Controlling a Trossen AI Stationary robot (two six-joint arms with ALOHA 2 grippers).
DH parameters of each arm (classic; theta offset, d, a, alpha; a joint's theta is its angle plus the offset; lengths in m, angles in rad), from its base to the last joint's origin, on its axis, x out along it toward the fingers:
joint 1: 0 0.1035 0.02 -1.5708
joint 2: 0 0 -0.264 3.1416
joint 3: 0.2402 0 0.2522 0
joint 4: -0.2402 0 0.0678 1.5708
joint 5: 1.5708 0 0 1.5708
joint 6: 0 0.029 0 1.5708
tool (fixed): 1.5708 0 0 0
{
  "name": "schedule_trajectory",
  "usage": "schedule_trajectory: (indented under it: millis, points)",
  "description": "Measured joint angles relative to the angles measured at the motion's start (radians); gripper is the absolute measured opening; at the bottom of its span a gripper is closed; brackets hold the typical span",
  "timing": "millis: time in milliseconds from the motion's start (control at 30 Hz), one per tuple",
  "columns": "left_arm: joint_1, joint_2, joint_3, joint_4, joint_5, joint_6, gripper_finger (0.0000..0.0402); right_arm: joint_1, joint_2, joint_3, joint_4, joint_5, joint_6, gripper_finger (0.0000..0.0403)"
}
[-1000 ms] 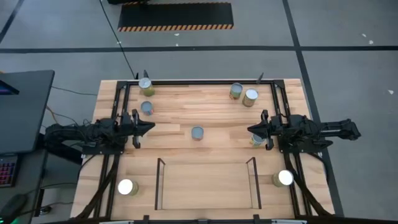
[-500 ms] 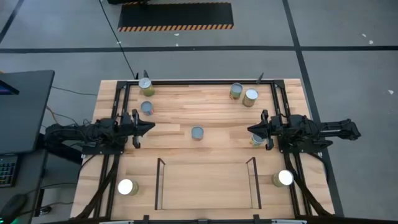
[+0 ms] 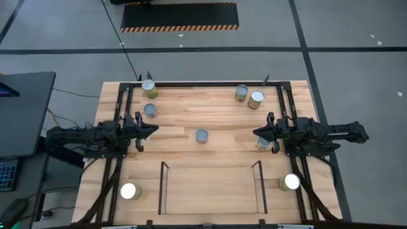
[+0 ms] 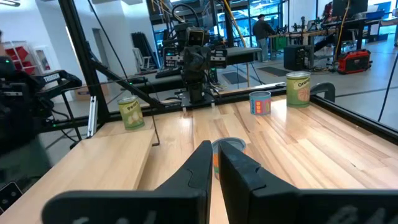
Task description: Pick and place cans onto a shelf
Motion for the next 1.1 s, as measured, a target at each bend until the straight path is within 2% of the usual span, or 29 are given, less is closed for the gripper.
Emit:
schedule_trajectory:
  millis: [767, 967, 1100]
  points:
    - [0.000, 0.000, 0.000, 0.000, 0.000, 0.000, 0.0025, 0.000, 0.000, 0.000, 0.000, 0.001, -0.005, 0.0034]
    - [0.000, 0.000, 0.000, 0.000, 0.000, 0.000, 0.0025, -0.010, 0.000, 0.000, 0.018, 0.128, -0.385, 0.0034]
    - [0.000, 0.000, 0.000, 0.000, 0.000, 0.000, 0.0025, -0.010, 0.000, 0.000, 0.021, 0.132, -0.442, 0.0034]
